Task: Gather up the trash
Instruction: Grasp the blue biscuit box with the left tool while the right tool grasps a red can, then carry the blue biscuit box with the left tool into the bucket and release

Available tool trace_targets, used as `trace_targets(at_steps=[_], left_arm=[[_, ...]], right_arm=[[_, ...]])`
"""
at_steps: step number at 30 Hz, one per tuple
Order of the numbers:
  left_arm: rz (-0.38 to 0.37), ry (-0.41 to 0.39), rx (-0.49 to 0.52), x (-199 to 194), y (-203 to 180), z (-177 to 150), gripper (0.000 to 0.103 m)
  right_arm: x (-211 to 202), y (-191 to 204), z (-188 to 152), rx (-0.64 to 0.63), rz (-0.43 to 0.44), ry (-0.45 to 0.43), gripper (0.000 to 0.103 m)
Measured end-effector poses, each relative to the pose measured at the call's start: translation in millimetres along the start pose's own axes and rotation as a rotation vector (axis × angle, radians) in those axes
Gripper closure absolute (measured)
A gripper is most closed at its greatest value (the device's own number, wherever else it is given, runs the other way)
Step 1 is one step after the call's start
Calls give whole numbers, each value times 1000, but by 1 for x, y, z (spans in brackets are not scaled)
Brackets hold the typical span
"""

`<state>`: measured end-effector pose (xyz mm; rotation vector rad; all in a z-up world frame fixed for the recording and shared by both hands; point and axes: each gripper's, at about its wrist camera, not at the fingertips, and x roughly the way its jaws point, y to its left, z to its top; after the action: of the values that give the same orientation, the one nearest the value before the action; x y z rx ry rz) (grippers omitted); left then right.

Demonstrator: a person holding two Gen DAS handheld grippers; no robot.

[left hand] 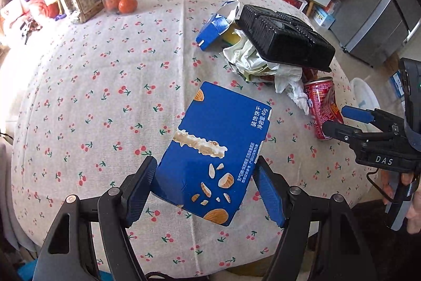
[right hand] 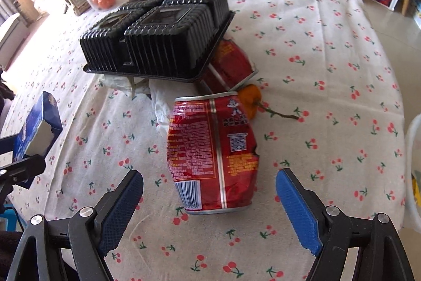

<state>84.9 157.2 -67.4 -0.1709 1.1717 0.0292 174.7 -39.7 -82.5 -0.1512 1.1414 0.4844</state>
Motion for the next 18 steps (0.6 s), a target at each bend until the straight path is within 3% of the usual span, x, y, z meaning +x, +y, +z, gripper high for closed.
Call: trace_targets(at_steps=[6, 18], left_arm=[[5, -4, -8, -2, -1, 2, 27], [-50, -45, 31, -9, -45, 16, 27]], right_arm=[[13, -2, 1, -4, -4, 30, 36], [-28, -35, -9, 68, -9, -29, 37]])
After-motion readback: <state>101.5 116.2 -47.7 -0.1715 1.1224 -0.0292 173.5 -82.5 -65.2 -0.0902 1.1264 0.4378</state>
